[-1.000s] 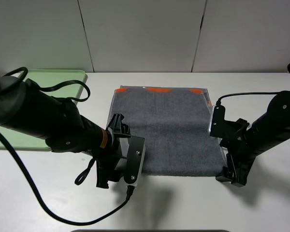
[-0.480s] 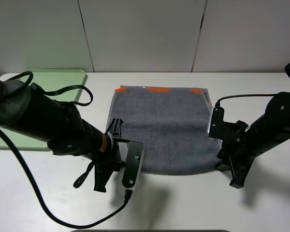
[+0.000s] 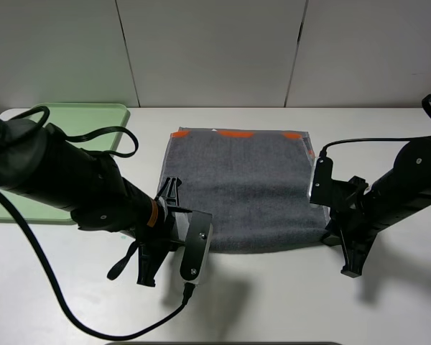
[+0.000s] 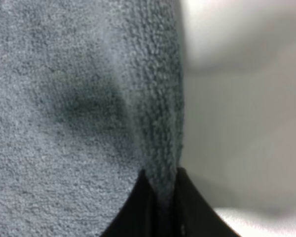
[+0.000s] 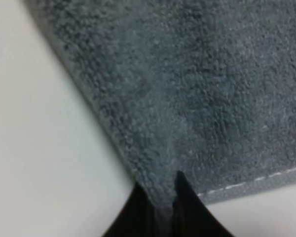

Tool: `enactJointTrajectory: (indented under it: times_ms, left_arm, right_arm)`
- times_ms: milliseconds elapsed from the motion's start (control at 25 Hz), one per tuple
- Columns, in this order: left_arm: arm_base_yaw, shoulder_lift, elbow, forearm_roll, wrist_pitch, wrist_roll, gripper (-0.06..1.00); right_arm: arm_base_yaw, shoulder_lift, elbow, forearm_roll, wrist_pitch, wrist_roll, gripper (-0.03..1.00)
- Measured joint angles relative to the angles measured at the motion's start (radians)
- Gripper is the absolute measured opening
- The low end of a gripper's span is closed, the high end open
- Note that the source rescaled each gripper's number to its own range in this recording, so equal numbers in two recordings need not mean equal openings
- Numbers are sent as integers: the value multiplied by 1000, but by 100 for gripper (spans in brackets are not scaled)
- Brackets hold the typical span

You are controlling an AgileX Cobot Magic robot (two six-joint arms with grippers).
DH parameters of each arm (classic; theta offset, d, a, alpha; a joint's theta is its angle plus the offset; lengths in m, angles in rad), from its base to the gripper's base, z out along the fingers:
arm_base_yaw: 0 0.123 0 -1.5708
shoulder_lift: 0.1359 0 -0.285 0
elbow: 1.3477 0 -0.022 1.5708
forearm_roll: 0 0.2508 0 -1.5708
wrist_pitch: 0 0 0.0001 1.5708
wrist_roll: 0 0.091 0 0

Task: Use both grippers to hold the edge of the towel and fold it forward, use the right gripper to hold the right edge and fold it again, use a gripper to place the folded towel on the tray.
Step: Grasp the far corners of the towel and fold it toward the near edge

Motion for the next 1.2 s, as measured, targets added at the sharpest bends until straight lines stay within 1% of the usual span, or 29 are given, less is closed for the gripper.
enactJointTrajectory:
  times_ms: [280,480,760,840,920,1160,1200]
  left_arm:
    - [0,-28,1,0,51,0,0]
    - [0,-75,2,0,102,0,0]
    - [-3,-211,3,0,201,-2,0]
    - [-4,-251,4,-3,228,-3,0]
    - [-5,-295,4,-7,252,-7,0]
    - [-12,-399,4,-14,301,-24,0]
    - [-13,-412,4,-16,308,-29,0]
  right_arm:
    - [0,-31,3,-3,2,0,0]
    - [0,-104,7,-3,53,0,0]
    - [0,-248,8,-3,134,16,0]
    - [0,-292,8,-4,154,35,0]
    - [2,-350,9,-21,189,81,0]
    - [9,-469,9,-111,267,202,0]
    - [9,-469,9,-111,267,202,0]
